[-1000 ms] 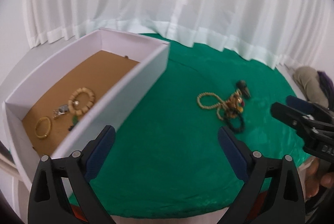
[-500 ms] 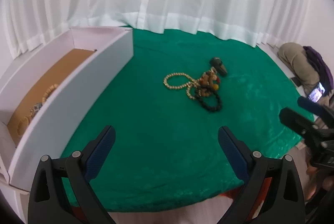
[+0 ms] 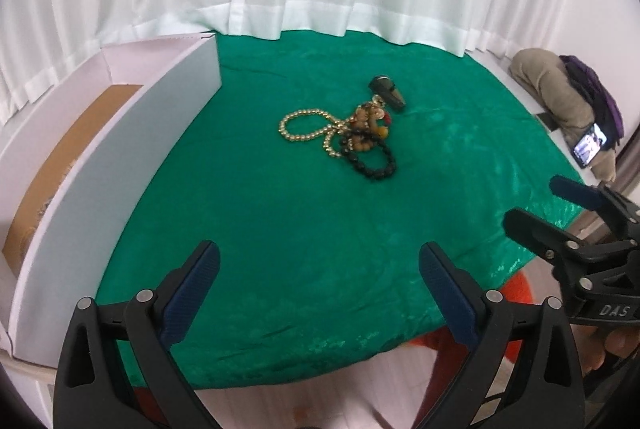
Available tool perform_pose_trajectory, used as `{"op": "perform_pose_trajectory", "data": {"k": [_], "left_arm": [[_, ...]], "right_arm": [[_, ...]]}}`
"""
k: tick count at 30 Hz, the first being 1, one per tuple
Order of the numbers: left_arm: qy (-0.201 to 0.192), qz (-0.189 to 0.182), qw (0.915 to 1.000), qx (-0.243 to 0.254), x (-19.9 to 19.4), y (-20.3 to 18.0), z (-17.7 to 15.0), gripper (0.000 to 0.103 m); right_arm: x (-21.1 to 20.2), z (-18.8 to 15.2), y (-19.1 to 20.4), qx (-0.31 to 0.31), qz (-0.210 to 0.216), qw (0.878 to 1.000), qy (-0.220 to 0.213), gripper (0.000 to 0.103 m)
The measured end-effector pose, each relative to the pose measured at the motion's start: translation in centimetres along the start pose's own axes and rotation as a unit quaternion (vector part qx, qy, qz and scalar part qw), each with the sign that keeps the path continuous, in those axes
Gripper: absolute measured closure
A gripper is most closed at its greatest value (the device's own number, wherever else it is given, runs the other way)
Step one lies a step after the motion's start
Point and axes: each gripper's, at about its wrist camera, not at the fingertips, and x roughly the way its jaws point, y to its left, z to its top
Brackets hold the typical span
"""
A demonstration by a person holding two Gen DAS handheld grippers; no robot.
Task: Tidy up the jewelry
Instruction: 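Withdraw both grippers from the box back over the remaining pile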
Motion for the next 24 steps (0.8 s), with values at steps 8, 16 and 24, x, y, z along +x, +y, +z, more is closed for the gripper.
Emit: {"op": "perform_pose_trajectory", "data": {"k": [8, 16, 24], "left_arm": [[-0.005, 0.018, 0.9998, 0.01, -0.1, 0.0, 0.0, 0.003], [0.006, 0.028, 0.9995, 0.012, 0.7, 0.1, 0.0, 0.003], [0.014, 0.028, 0.9995, -0.003, 1.4, 0.8, -0.1, 0.003]], "right_arm": [[-0.3, 0.1, 0.0, -0.007, -0.009, 1.0, 0.001, 0.0], [0.0, 0.0, 0.1, -0.013, -0.007, 1.0, 0.011, 0.0], [0.3, 0.0, 0.2, -0.017, -0.008, 1.0, 0.018, 0.0]]}}
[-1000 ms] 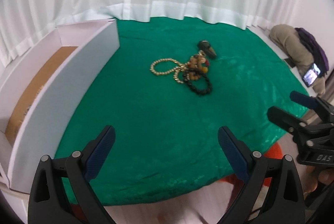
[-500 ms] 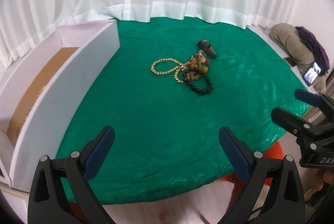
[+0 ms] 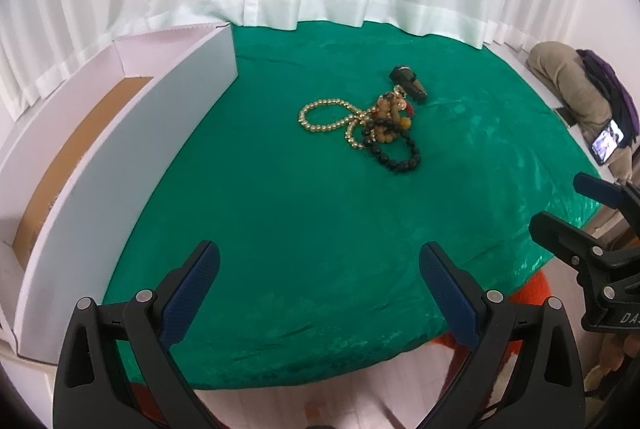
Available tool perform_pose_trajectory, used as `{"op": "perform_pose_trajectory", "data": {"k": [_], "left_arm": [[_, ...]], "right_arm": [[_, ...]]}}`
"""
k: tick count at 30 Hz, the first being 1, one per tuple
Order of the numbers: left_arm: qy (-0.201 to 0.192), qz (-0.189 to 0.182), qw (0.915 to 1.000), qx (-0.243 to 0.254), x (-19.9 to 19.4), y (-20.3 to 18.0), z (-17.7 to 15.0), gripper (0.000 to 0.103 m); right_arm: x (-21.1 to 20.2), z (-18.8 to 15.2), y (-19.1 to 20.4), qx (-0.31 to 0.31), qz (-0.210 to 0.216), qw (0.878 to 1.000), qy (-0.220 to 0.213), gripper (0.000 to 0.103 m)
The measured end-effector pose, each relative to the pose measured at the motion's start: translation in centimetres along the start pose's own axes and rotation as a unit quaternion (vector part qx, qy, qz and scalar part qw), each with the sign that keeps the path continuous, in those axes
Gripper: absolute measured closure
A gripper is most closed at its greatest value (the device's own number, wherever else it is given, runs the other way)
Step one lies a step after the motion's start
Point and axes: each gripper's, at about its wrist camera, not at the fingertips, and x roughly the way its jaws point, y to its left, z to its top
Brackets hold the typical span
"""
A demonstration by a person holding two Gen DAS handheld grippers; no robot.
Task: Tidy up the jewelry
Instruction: 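Withdraw both grippers from the box back over the remaining pile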
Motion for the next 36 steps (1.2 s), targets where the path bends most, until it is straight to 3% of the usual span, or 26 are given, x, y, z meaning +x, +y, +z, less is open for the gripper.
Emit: {"op": "perform_pose_trajectory", "data": {"k": [24, 30, 36], "left_arm": [[0.037, -0.011, 0.9992, -0.008, 3.0, 0.1, 0.1, 0.003], [0.033, -0.023, 0.9992, 0.006, 4.7, -0.7, 2.3, 0.003], [0.022, -0.058, 0.9959, 0.067, 8.6, -3.5, 6.9, 0.004]], "right_arm": [[1.6, -0.5, -3.1, 0.024, -0.014, 1.0, 0.013, 0.0], [2.3, -0.7, -3.7, 0.03, -0.013, 0.999, 0.02, 0.0], [3.0, -1.2, -4.7, 0.049, -0.008, 0.998, 0.029, 0.0]]}}
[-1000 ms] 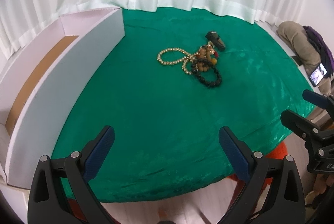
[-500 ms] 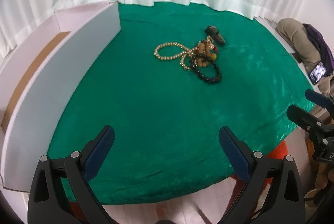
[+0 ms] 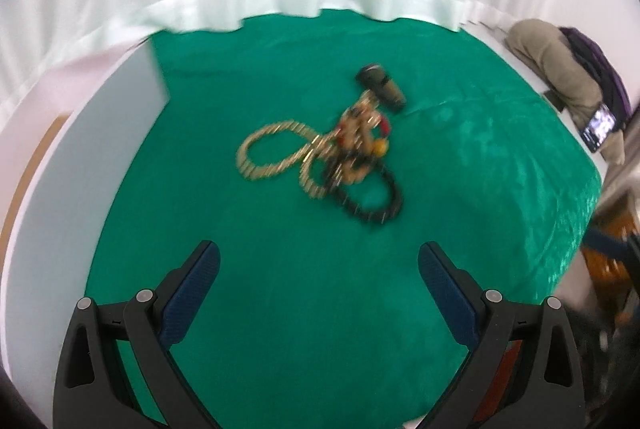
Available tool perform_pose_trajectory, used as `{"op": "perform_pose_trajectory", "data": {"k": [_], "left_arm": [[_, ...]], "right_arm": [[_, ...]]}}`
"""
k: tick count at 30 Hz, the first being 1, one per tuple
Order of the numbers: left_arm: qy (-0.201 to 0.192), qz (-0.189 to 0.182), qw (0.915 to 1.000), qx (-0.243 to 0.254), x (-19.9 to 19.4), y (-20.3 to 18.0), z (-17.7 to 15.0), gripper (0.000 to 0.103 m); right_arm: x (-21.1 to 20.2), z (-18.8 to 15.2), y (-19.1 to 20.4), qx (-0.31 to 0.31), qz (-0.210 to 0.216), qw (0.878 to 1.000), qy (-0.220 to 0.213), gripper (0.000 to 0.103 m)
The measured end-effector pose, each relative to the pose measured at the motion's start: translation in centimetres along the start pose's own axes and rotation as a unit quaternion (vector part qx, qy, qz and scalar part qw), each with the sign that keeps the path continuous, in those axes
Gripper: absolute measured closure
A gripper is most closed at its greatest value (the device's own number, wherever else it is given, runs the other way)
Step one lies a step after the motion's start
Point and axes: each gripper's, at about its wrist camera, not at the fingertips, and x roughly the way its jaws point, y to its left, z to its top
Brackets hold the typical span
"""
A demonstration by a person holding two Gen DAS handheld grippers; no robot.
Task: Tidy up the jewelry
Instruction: 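Grasp the black bead bracelet with the left gripper while the right grasps the brown bead strand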
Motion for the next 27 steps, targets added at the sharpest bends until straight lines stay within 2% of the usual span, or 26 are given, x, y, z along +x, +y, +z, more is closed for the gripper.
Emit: {"op": "perform_pose_trajectory", "data": {"k": [1, 3, 9, 11, 13, 14, 15, 20, 27], "left_arm": [[0.002, -0.004, 1.0, 0.008, 0.9, -0.1, 0.7, 0.006], [0.015, -0.018, 0.9994, 0.024, 3.3, -0.2, 2.2, 0.022], [0.051, -0.041, 0.9975, 0.027, 8.5, -0.3, 3.9, 0.046], [0.051, -0.042, 0.9968, 0.044, 9.0, -1.0, 3.8, 0.049], [0.049, -0.038, 0.9958, 0.067, 9.5, -1.9, 3.6, 0.069], [0.053, -0.034, 0.9954, 0.073, 9.7, -2.2, 3.5, 0.086], [0.055, -0.031, 0.9953, 0.074, 9.8, -2.4, 3.5, 0.091], [0.05, -0.051, 0.9968, 0.035, 8.2, -1.4, 3.4, 0.093], [0.03, -0.073, 0.9965, -0.027, 3.0, 1.7, 2.2, 0.093]], "right_arm": [[0.0, -0.1, -0.1, 0.002, 0.001, 1.0, 0.001, 0.0], [0.0, -0.3, -0.3, 0.003, 0.0, 1.0, 0.001, 0.0], [0.3, -0.6, -1.1, 0.012, -0.001, 1.0, 0.005, 0.0], [0.5, -0.6, -1.4, 0.016, -0.003, 1.0, 0.008, 0.0], [0.6, -0.6, -1.7, 0.02, -0.004, 1.0, 0.008, 0.0], [0.5, -0.6, -1.8, 0.022, -0.004, 1.0, 0.008, 0.0], [0.5, -0.7, -1.8, 0.022, -0.004, 1.0, 0.007, 0.0], [0.0, -0.7, -1.9, 0.024, -0.003, 1.0, 0.001, 0.0], [-0.6, -0.6, -1.9, 0.032, 0.013, 0.999, -0.004, 0.0]]}}
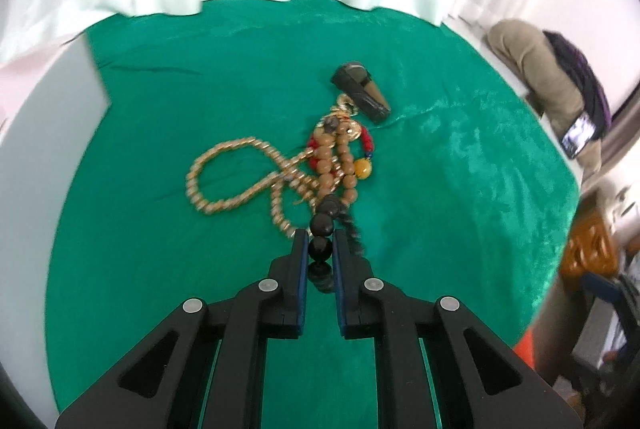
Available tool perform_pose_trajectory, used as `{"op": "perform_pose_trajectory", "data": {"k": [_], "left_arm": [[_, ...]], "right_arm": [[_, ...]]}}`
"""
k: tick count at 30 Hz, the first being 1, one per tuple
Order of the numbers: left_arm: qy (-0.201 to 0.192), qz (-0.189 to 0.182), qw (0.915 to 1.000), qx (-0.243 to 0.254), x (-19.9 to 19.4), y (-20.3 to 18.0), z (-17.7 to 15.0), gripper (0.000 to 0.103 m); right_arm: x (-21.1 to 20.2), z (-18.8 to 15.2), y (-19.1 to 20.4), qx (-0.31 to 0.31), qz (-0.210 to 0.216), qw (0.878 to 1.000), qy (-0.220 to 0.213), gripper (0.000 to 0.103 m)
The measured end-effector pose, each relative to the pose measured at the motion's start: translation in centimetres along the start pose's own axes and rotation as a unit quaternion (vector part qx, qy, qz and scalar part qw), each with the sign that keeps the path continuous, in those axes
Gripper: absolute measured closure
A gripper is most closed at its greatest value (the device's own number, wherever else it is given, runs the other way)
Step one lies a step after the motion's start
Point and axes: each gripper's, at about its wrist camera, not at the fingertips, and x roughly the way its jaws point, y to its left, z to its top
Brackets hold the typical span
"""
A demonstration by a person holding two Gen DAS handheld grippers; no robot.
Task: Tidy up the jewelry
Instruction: 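Grasp the black bead bracelet with the left gripper while the right grasps the brown bead strand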
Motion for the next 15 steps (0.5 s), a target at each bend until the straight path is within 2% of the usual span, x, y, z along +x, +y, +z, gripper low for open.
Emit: {"op": "perform_pose_trajectory", "data": {"k": [7, 9, 11, 12, 14, 15], "left_arm": [[-0.011, 0.007, 0.9978, -0.064, -4.0, 4.1, -3.3, 0.093], [-0.015, 0.016, 0.997, -0.075, -4.7, 5.0, -4.1, 0.093], [-0.019, 0.02, 0.9963, -0.082, -5.4, 5.7, -4.9, 0.093], [-0.02, 0.022, 0.996, -0.085, -5.7, 5.8, -5.3, 0.093], [-0.022, 0.025, 0.9955, -0.089, -6.1, 6.1, -5.9, 0.093], [-0.024, 0.025, 0.9953, -0.09, -6.3, 6.2, -6.1, 0.093]], "right_arm": [[0.7, 2.5, -0.6, 0.025, 0.034, 0.999, -0.005, 0.0], [2.1, 4.0, -0.7, 0.034, 0.046, 0.998, -0.001, 0.0], [5.3, 6.5, -0.9, 0.057, 0.058, 0.996, 0.02, 0.002], [6.8, 7.7, -1.1, 0.074, 0.067, 0.994, 0.036, 0.006], [9.8, 9.6, -1.0, 0.113, 0.1, 0.986, 0.066, 0.036], [11.1, 10.5, -0.8, 0.13, 0.12, 0.981, 0.078, 0.039]]}}
